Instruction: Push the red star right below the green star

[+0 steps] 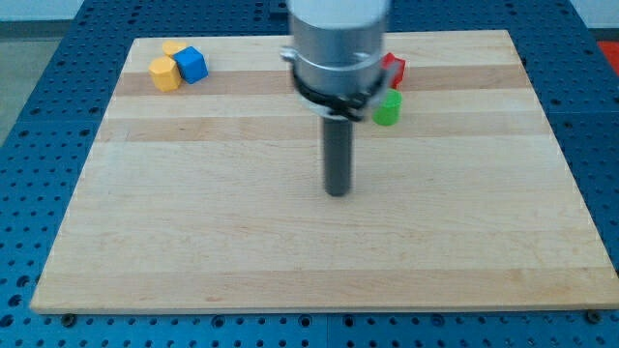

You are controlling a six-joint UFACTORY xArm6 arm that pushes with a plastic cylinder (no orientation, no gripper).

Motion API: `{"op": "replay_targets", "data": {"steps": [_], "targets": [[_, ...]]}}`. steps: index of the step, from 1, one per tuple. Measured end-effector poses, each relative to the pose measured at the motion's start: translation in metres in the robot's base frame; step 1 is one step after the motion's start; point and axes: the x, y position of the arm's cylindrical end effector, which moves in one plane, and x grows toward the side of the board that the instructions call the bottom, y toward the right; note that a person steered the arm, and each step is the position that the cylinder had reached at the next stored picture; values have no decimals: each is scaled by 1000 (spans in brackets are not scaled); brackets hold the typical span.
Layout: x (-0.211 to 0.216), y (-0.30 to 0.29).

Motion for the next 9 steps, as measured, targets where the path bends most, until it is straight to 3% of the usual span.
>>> {"op": "replay_targets", "data": {"steps": [1,2,4,7,9], "targets": [[-37,100],[-60,124],[-116,77],[-140,-3],[-163,1]]}}
